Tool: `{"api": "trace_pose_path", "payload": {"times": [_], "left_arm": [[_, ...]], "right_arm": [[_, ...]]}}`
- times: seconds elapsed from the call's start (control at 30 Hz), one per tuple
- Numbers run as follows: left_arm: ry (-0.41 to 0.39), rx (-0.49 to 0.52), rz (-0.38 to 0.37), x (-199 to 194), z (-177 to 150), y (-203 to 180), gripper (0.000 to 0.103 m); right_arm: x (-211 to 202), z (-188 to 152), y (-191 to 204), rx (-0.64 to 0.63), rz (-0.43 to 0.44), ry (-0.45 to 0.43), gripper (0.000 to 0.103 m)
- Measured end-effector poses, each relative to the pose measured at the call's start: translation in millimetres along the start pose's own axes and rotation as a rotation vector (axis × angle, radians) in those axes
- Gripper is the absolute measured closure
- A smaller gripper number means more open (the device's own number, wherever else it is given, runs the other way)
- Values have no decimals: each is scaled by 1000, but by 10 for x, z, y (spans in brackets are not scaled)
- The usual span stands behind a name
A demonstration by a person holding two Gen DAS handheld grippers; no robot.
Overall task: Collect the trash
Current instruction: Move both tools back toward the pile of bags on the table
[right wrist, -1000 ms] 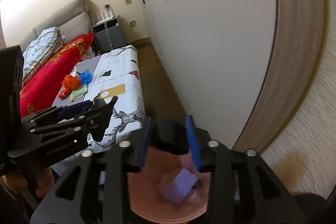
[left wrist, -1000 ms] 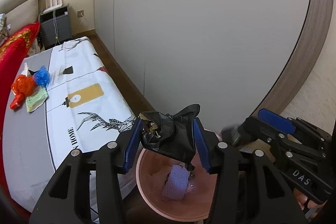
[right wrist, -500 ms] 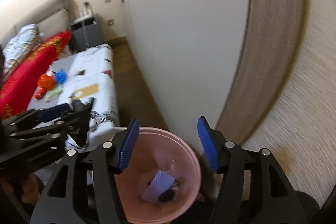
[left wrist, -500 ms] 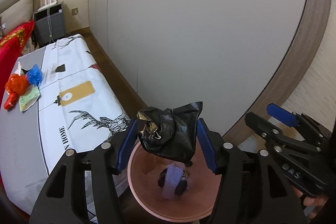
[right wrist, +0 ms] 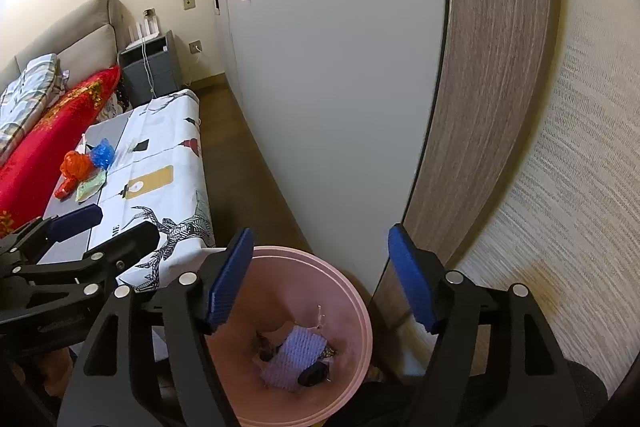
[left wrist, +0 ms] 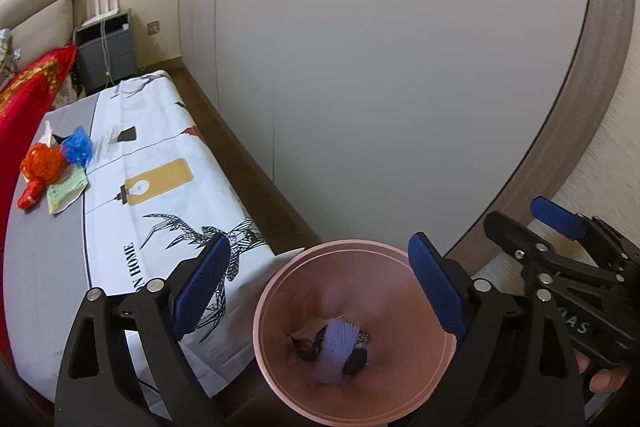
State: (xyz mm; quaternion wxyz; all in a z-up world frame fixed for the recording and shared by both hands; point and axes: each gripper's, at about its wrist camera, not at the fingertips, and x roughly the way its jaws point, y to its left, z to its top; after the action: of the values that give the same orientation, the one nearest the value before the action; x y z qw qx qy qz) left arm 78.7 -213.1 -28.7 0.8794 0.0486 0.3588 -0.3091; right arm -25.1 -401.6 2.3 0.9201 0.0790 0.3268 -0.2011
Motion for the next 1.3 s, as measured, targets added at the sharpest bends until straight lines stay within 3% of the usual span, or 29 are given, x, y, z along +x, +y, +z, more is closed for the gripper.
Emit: {"api": "trace_pose_path", "payload": {"times": [0.17, 0.23, 0.4, 0.5, 0.63, 0.93, 1.07, 1.17, 1.3], "left_arm": [[9, -34, 51, -23, 21, 136, 14], [29, -62, 110, -66, 69, 268, 14], [-26, -170, 207, -410, 268, 789, 14], [-75, -187, 288, -666, 407, 1146, 14], [-131, -194, 449, -922, 588, 1780, 14], [-232, -363, 750, -1164, 512, 3368, 14], [-244, -423, 724, -1133, 391, 3816, 14], [-260, -389, 755, -1032, 385, 3995, 14], [-249, -373, 729, -844, 339, 4168, 14]], "right_arm": [[-92, 37, 22, -3, 32, -29, 21], [-150, 79, 46, 0, 62, -52, 20], [-275, 288, 267, -5, 182, -99, 14], [-285, 499, 568, -33, 246, -141, 13], [-195, 766, 1069, -87, 308, -197, 13], [547, 1200, 2426, -223, 441, -225, 13], [1003, 1242, 3062, -314, 494, -216, 26], [1488, 1250, 3574, -351, 517, -154, 35], [1975, 1185, 4043, -374, 516, -107, 39]]}}
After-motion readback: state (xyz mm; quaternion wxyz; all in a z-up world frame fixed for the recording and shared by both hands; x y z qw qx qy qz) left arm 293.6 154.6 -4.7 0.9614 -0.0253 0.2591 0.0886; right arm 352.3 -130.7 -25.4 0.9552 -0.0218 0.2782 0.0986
